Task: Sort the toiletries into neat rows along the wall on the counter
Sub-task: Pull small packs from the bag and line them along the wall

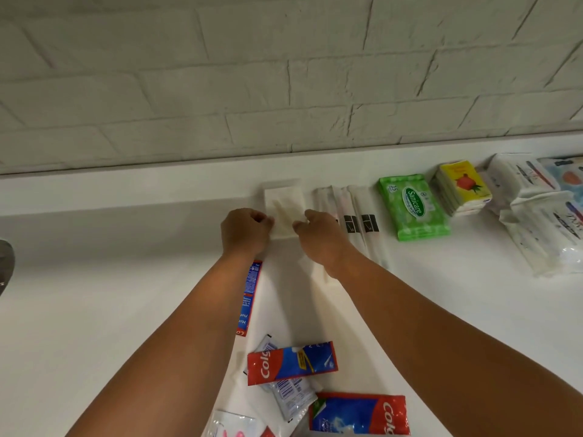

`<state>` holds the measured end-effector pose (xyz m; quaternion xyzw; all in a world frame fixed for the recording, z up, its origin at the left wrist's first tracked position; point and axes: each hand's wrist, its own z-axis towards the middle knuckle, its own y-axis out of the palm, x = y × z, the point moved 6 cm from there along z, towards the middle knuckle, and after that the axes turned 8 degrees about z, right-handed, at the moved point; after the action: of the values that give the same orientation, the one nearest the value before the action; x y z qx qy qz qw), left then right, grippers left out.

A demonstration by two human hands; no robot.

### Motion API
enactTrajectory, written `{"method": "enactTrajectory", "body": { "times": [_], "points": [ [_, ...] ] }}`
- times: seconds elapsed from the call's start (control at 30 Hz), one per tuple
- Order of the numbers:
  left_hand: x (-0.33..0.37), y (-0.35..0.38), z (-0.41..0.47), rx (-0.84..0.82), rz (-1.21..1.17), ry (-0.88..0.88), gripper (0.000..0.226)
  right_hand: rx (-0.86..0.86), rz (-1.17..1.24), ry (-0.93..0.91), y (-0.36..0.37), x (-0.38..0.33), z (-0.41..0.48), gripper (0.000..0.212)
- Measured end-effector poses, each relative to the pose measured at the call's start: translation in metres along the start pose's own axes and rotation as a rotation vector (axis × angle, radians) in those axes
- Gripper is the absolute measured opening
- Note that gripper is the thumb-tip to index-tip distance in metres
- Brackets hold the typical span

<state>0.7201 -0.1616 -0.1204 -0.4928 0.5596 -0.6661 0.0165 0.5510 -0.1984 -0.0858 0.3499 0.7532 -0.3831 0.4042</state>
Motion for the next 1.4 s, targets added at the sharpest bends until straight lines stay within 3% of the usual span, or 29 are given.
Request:
{"method": "enactTrajectory", "body": {
  "times": [0.33, 0.53, 0.67, 0.93, 1.1, 1.4],
  "points": [
    [0.007, -0.010, -0.013, 0.014, 0.094, 0.043, 0.039, -0.020, -0.057, -0.055, -0.001, -0.007, -0.013, 0.042],
    [0.026, -0.052, -0.058, 0.091, 0.052, 0.184, 0.031, -0.057, -0.151, -0.226, -0.010, -0.025, -0.049, 0.052],
    [0.028, -0.079, -0.107, 0.118, -0.020, 0.304, 0.025, -0.042, -0.184, -0.364, -0.011, -0.026, -0.089, 0.041],
    [-0.005, -0.100, -0.204, -0.022, -0.171, 0.404, 0.017, -0.016, -0.259, -0.407, -0.002, 0.003, -0.190, 0.023],
    [-0.036, -0.087, -0.253, -0.172, -0.113, 0.498, 0.020, 0.038, -0.347, -0.322, 0.005, 0.046, -0.251, 0.024],
    [-0.079, -0.057, -0.321, -0.481, 0.145, 0.827, 0.031, 0.139, -0.584, -0.252, 0.033, 0.128, -0.330, 0.031]
  ]
}}
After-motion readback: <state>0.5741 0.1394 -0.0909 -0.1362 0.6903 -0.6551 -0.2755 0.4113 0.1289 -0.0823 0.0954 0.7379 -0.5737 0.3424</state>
